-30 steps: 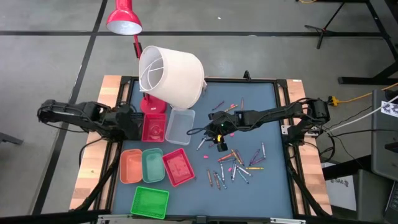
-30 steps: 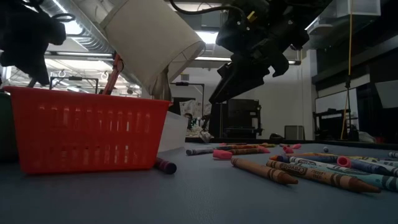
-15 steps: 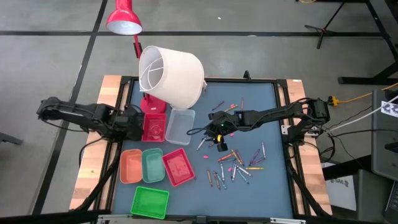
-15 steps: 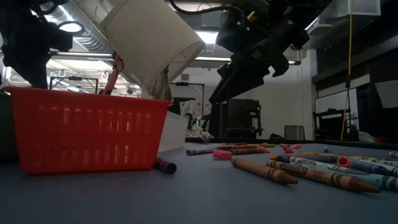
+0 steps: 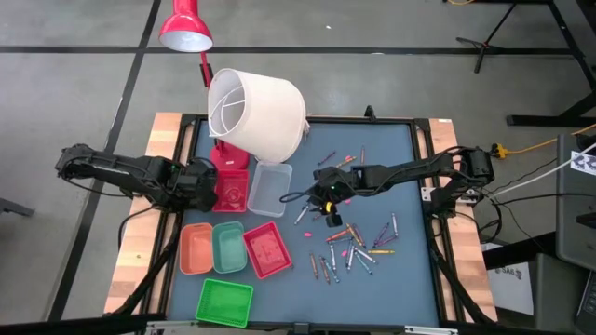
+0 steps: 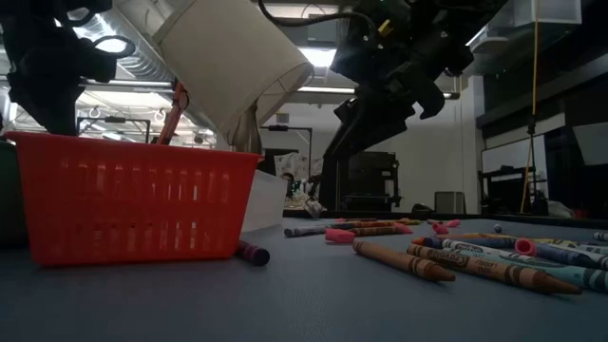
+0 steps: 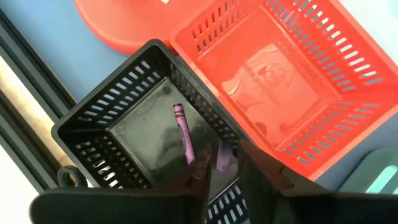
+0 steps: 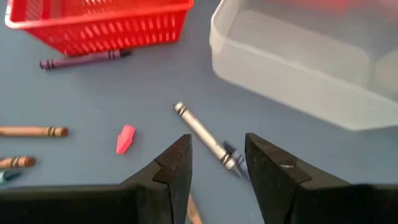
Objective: Sort crayons
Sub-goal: Put the violet crayon into the black bin, then put the blue crayon into the top red bin
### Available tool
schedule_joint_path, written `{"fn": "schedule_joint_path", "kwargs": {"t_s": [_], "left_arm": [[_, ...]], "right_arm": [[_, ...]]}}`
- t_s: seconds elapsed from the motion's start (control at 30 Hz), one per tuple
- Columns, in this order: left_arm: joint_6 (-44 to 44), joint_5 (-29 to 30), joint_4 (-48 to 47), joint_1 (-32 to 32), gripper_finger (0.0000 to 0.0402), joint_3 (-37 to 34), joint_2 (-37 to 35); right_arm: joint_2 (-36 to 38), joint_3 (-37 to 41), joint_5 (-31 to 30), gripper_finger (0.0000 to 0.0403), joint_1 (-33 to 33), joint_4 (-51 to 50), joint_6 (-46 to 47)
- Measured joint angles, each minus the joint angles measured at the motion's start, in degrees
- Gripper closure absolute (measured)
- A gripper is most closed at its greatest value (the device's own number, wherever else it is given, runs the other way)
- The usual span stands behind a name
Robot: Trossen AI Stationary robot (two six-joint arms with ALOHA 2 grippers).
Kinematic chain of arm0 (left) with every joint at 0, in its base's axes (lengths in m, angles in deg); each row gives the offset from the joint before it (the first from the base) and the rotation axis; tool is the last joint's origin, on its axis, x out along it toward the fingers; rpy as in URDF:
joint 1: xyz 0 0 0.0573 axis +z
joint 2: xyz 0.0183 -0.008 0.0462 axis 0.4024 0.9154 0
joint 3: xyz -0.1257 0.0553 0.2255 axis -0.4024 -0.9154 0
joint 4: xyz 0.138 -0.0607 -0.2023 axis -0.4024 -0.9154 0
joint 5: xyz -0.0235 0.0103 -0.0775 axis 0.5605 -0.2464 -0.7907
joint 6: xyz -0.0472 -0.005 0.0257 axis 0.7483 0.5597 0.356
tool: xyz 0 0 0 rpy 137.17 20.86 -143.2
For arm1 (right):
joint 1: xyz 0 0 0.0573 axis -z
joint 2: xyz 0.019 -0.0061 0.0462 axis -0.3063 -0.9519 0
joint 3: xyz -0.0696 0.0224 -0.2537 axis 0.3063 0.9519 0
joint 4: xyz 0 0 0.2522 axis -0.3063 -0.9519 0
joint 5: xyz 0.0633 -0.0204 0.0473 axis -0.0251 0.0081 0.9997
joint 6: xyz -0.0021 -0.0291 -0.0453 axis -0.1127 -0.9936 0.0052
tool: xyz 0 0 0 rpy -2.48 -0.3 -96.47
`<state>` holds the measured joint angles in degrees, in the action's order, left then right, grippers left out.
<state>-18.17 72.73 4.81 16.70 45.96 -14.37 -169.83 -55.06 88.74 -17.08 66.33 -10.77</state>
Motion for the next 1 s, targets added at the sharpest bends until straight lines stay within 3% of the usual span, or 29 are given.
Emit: {"fn": "schedule_joint_path", "kwargs": {"t_s": [0.43, 0.67, 1.0], "left_arm": [[-0.02, 0.59, 0.14, -0.01, 0.0327, 0.0, -0.02], [-0.01, 0.59, 0.14, -0.01, 0.0327, 0.0, -0.02], [-0.02, 0.58, 0.56, -0.01, 0.0327, 0.0, -0.03]], "right_arm": [[0.68, 0.0, -0.97, 0.0256, -0.05, -11.62, 2.28], [0.48, 0.0, -10.67, 0.0256, 0.02, -10.53, -6.44], [-4.81, -0.04, -8.83, 0.0256, 0.48, -2.28, -13.76]]}}
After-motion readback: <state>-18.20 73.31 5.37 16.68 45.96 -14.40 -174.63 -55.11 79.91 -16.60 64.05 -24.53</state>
